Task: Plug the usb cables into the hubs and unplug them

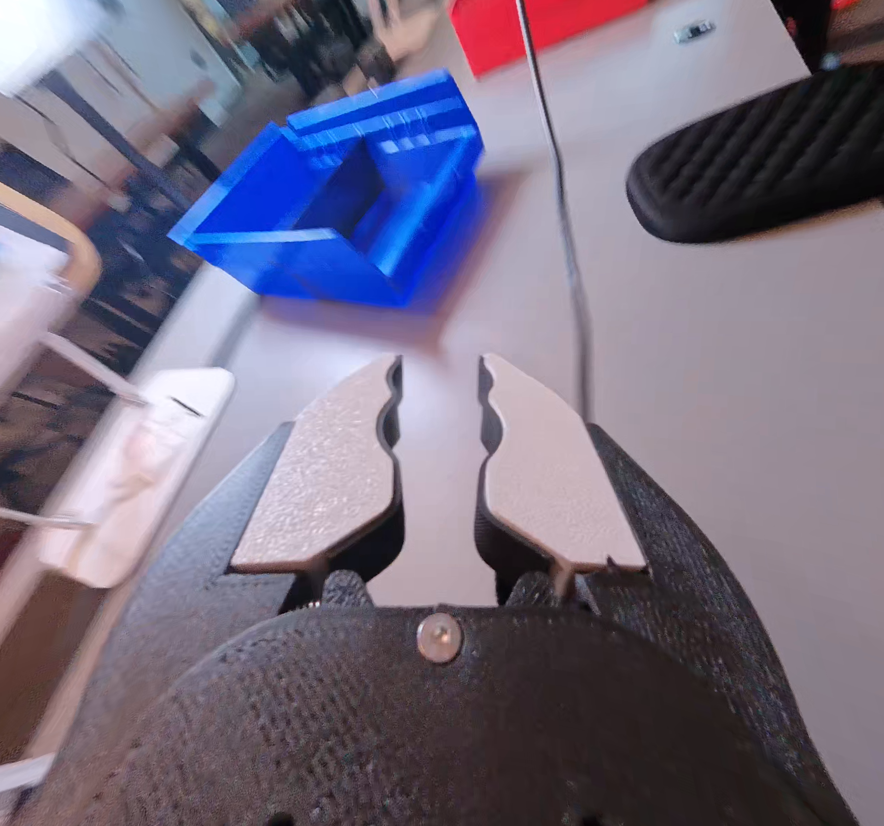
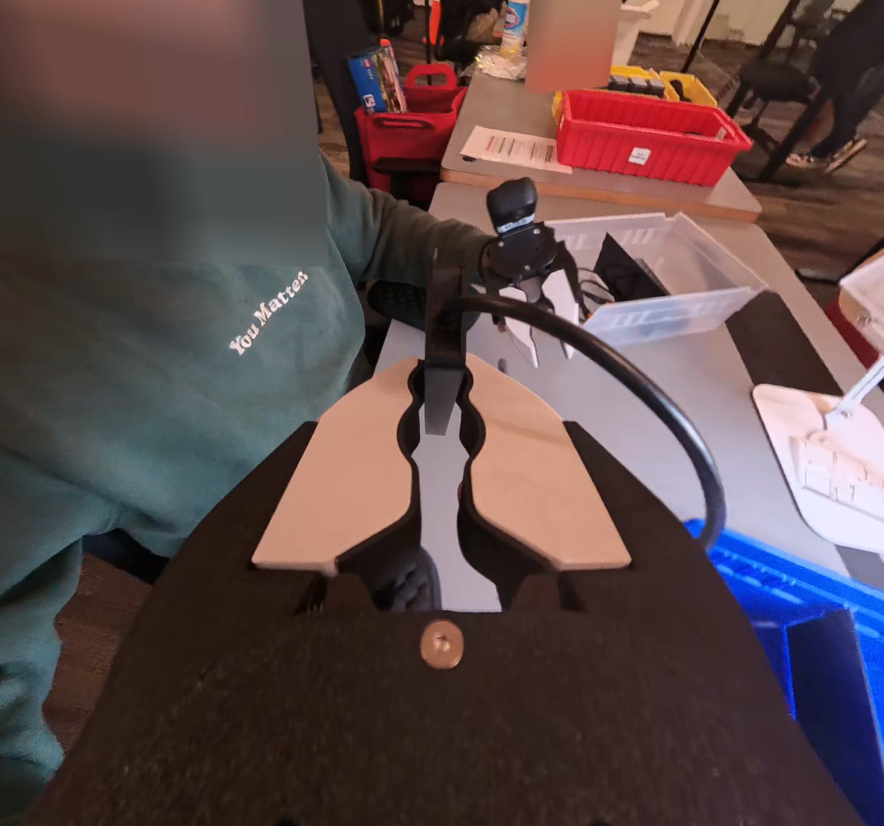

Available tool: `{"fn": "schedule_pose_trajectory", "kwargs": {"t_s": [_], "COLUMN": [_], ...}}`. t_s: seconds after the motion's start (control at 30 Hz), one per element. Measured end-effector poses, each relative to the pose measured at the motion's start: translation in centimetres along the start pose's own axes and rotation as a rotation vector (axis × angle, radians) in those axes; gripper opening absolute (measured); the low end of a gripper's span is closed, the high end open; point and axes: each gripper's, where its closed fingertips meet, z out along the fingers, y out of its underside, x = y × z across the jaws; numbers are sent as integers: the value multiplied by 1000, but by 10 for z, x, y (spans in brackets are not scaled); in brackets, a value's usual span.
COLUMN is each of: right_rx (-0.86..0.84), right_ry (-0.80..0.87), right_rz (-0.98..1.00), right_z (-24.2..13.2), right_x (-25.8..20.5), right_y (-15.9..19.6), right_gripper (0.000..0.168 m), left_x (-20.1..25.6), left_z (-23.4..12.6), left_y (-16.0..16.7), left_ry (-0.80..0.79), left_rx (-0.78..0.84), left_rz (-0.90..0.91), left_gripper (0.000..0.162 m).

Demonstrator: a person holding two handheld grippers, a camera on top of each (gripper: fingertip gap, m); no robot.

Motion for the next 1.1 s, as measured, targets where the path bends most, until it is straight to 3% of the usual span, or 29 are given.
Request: {"fn": "schedule_pose_trajectory", "kwargs": {"t_s": [0.07,0.13,0.2,0.37,0.5,0.7,0.87,0.93,1.03,1.1], "right_rx": [-23,-22,-18,-19,-24,-30,-29,-27,-24,-18], "right_ry": [8,0,-13,-28,-39,-98,-243,-315,-369,-389], "right_rz": [26,46,69,122,169,250,352,405,466,486], "right_z": [2,6,11,23,30,47,82,99,125,141], "right_x": [0,-1,1,10,16,18,12,9,12,15], "right_y": [15,25,34,59,79,108,130,137,147,151], "right_gripper": [12,12,12,12,12,12,12,12,12,12], "left_x": [22,52,87,116,94,61,54,74,104,111], "left_z": [16,29,33,35,32,22,25,27,27,35], "left_y": [27,50,60,60,37,26,-4,-16,-43,-41], "left_ry": [196,367,536,681,596,462,277,342,514,536], "left_rx": [-113,-217,-272,-279,-142,-57,38,41,149,139], "left_rz": [-152,-233,-249,-226,-290,-325,-102,-148,-378,-457], "left_gripper": [55,63,62,39,28,38,34,30,30,36]}}
